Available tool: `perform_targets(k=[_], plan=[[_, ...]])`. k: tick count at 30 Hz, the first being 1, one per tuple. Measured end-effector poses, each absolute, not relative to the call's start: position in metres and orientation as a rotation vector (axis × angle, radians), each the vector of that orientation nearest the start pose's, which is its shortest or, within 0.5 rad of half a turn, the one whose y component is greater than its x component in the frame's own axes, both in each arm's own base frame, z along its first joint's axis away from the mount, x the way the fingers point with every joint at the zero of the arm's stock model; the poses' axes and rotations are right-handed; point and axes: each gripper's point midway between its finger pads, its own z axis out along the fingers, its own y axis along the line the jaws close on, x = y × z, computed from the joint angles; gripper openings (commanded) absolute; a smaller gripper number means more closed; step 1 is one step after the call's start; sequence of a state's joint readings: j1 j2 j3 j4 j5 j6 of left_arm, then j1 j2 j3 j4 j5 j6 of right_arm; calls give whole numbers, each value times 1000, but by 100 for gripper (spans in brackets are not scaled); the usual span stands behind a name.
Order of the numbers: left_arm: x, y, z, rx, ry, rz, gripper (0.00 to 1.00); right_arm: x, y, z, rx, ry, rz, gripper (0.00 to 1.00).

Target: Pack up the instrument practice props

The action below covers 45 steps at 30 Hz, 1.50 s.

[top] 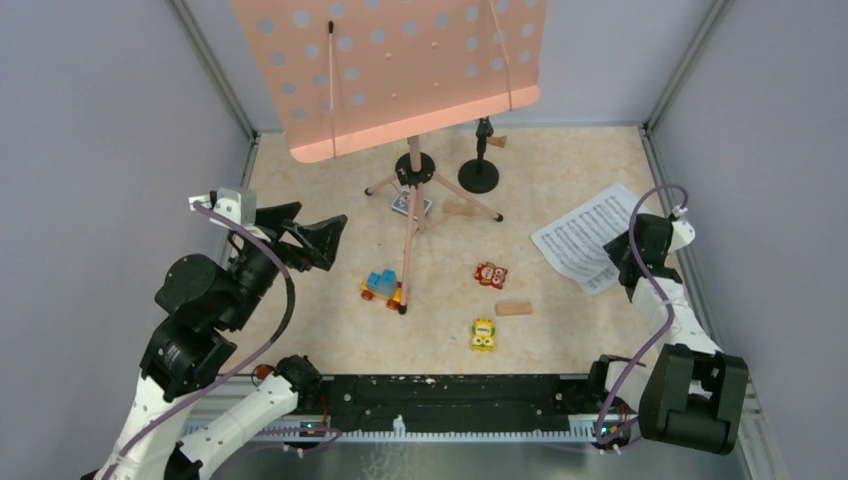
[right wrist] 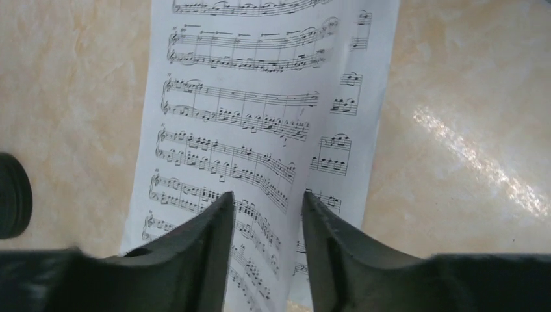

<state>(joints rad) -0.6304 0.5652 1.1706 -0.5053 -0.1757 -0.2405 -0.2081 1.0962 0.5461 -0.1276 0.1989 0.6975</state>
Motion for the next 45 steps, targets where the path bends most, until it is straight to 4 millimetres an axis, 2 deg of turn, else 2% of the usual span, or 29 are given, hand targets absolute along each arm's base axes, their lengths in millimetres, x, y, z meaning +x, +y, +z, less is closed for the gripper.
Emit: perform_targets(k=[3, 8, 10, 12, 16, 19, 22, 27, 31, 32, 34, 38, 42, 45], plan=[[187, -111, 425, 148, 1502, -575, 99, 301, -79, 85, 1092, 1967, -4, 64], [187, -110, 418, 145, 1519, -570, 99, 289, -86, 79, 1123, 1993, -80, 70], [184, -107, 413, 138, 1530, -568, 99, 287, -89, 84, 1130, 1985, -103, 77], [182, -104, 410, 126, 1536, -565, 99, 283, -94, 92, 1136, 1960, -132, 81], [179, -98, 400, 107, 1548, -556, 99, 275, -104, 118, 1151, 1909, -199, 81], [181, -97, 379, 93, 1595, -540, 99, 274, -106, 138, 1116, 1911, -214, 81], [186, -102, 354, 97, 1655, -532, 99, 280, -93, 152, 989, 1976, -139, 77], [195, -124, 300, 154, 1780, -551, 99, 295, -32, 175, 666, 2058, 222, 76], [203, -147, 262, 215, 1839, -604, 99, 299, 15, 205, 460, 2005, 440, 76], [204, -151, 256, 223, 1844, -615, 99, 300, 32, 217, 381, 1974, 488, 76], [207, -159, 244, 242, 1848, -639, 99, 296, 65, 229, 252, 1951, 562, 76], [213, -180, 236, 301, 1830, -717, 99, 282, 127, 249, 14, 1830, 716, 75], [224, -195, 231, 329, 1796, -762, 99, 272, 166, 254, -118, 1731, 811, 74], [240, -192, 230, 310, 1786, -787, 99, 266, 196, 270, -233, 1644, 858, 73]])
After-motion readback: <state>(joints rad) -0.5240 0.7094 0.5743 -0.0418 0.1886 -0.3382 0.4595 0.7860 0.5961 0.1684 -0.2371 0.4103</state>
